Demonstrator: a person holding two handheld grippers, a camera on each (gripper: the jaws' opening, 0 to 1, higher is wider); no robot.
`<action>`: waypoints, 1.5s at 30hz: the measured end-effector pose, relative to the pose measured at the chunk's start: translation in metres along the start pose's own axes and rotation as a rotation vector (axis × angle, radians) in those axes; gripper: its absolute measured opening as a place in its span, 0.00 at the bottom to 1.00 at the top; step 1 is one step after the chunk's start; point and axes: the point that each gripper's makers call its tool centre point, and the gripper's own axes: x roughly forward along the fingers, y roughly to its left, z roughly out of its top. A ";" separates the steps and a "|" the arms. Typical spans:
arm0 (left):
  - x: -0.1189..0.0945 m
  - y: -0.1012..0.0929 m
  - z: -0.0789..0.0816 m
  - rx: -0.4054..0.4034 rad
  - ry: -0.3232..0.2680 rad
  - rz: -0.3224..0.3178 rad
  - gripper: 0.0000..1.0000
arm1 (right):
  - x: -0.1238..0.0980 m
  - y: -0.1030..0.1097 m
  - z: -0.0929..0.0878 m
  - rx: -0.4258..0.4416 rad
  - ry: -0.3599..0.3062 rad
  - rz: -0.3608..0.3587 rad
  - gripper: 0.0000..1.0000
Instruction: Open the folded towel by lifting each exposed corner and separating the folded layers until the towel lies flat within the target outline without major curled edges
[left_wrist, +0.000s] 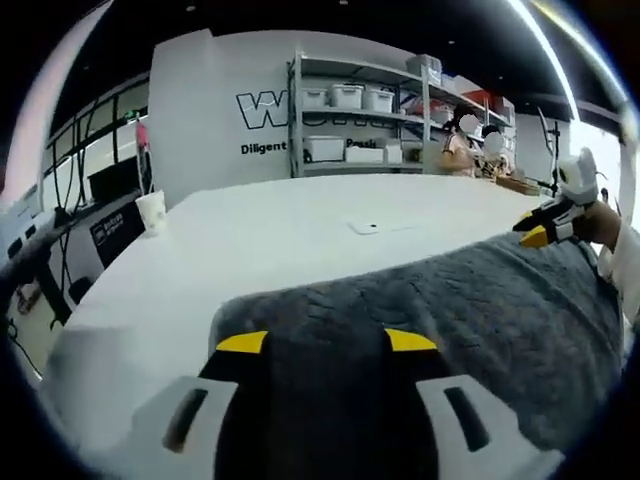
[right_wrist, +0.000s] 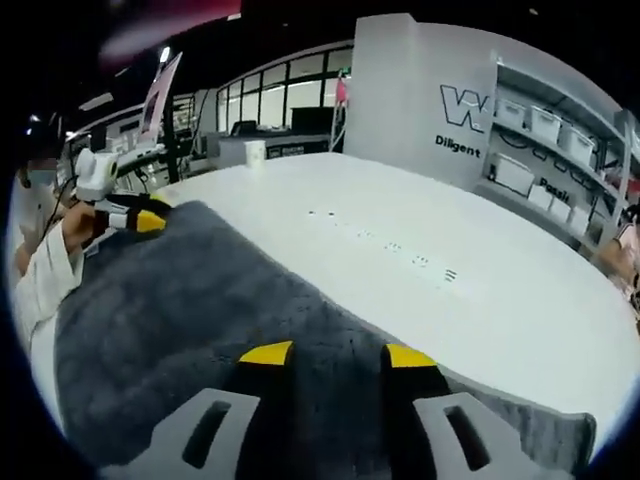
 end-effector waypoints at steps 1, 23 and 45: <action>0.002 0.001 0.002 -0.013 -0.014 -0.016 0.43 | 0.000 0.000 0.001 0.001 -0.004 -0.002 0.29; 0.016 0.021 -0.015 -0.005 0.040 -0.011 0.50 | 0.018 0.009 -0.014 0.050 0.010 0.101 0.29; 0.021 0.027 -0.013 0.008 0.023 -0.011 0.52 | 0.014 -0.001 -0.018 0.007 -0.018 0.135 0.31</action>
